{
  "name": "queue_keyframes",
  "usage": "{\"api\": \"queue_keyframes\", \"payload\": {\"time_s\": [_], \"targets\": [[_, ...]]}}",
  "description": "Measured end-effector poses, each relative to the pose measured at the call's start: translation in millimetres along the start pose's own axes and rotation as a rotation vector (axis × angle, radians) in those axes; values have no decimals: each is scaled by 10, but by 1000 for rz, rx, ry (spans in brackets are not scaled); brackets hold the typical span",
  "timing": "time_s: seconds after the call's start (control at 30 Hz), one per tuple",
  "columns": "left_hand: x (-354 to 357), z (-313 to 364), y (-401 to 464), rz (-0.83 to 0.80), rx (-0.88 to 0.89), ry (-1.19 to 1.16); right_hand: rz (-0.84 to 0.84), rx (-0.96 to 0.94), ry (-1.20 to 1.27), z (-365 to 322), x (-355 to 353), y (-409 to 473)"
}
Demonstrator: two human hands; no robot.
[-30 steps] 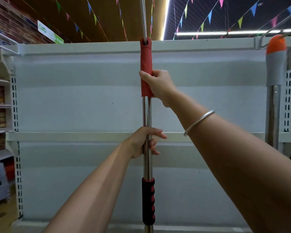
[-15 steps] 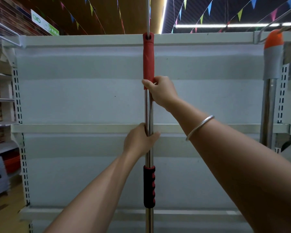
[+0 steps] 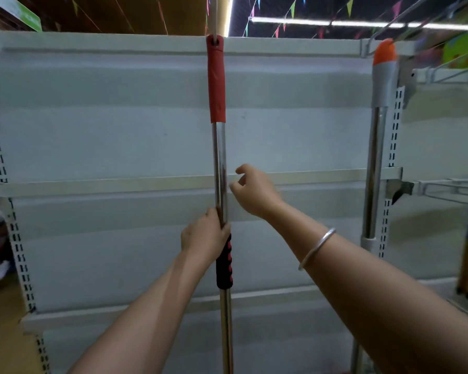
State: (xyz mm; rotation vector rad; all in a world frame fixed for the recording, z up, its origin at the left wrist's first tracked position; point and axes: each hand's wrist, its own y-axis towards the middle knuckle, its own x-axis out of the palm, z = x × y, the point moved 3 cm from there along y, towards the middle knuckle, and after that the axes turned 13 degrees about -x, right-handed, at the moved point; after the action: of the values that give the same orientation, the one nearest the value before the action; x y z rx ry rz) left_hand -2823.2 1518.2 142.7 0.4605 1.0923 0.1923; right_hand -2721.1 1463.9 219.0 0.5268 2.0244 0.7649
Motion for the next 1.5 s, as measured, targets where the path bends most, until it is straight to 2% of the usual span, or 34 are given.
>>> {"api": "queue_keyframes", "payload": {"time_s": [0.23, 0.37, 0.47, 0.53, 0.7, 0.8, 1.0, 1.23, 1.43, 1.5], "targets": [[180, 80, -264, 7, -140, 94, -118, 176, -48, 567, -240, -759], [189, 258, -497, -56, -175, 363, -164, 209, -108, 762, -630, -1162], [260, 673, -821, -139, -53, 579, -218, 215, -157, 898, -1003, -1507], [364, 1125, -1109, -185, 48, 562, -230, 247, -183, 1047, -1319, -1781], [695, 2595, -2148, -327, 263, 257, -237, 365, -278, 1633, -2297, -2633], [907, 3526, -2854, -377, 431, 172, -244, 473, -333, 2091, -2970, -3256], [1409, 4986, -4167, -572, 728, 132, -160, 812, -336, 2969, -4180, -4793], [2114, 6471, -5278, -798, 897, 102, -11, 1132, -305, 3879, -5353, -6134], [2657, 7839, -5780, -870, 1051, 67, 124, 1226, -274, 4805, -6239, -6616], [2866, 8266, -5877, -882, 1072, 72, 124, 1261, -272, 5111, -6520, -6685]]}}
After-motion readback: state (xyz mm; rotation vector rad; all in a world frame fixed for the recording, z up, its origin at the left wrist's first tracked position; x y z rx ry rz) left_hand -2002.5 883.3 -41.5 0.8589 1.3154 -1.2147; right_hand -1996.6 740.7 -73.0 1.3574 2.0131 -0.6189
